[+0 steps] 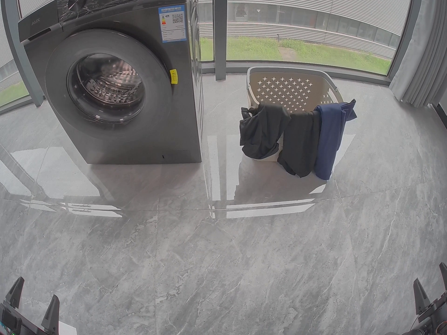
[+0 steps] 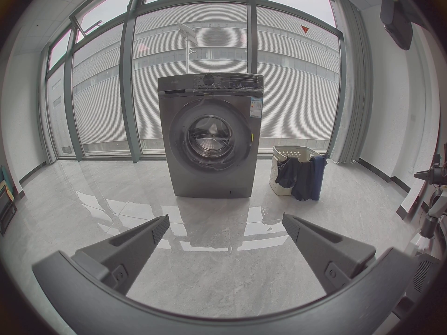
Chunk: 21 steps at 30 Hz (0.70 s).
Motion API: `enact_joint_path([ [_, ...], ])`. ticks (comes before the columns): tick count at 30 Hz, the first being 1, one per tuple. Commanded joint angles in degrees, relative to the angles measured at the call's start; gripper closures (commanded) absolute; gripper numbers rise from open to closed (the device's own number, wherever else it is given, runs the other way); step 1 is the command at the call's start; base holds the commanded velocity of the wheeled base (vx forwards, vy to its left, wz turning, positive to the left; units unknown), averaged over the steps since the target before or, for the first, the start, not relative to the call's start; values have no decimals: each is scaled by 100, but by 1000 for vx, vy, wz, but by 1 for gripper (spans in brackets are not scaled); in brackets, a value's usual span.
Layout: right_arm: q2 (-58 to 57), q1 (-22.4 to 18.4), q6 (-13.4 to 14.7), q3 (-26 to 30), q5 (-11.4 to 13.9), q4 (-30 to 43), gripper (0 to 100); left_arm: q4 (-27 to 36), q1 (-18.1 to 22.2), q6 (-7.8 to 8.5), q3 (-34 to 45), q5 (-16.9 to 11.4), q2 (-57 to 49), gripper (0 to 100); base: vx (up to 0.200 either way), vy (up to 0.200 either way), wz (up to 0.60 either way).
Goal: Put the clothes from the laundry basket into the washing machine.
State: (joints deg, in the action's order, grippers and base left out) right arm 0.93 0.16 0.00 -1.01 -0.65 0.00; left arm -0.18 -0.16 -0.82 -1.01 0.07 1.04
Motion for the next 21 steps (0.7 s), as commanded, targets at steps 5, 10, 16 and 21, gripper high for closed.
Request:
enact_joint_path([
  [5,-75,2,0,101,-6,0,0,-8,-2,-6,101,1,-95,0,0,-40,0],
  [10,-75,2,0,101,-6,0,0,-8,-2,-15,101,1,-95,0,0,0,0],
  [16,-75,2,0,101,-6,0,0,-8,-11,-15,101,1,-95,0,33,0,0],
  [21,-75,2,0,101,3,0,0,1,-2,-6,101,10,-95,0,200,0,0],
])
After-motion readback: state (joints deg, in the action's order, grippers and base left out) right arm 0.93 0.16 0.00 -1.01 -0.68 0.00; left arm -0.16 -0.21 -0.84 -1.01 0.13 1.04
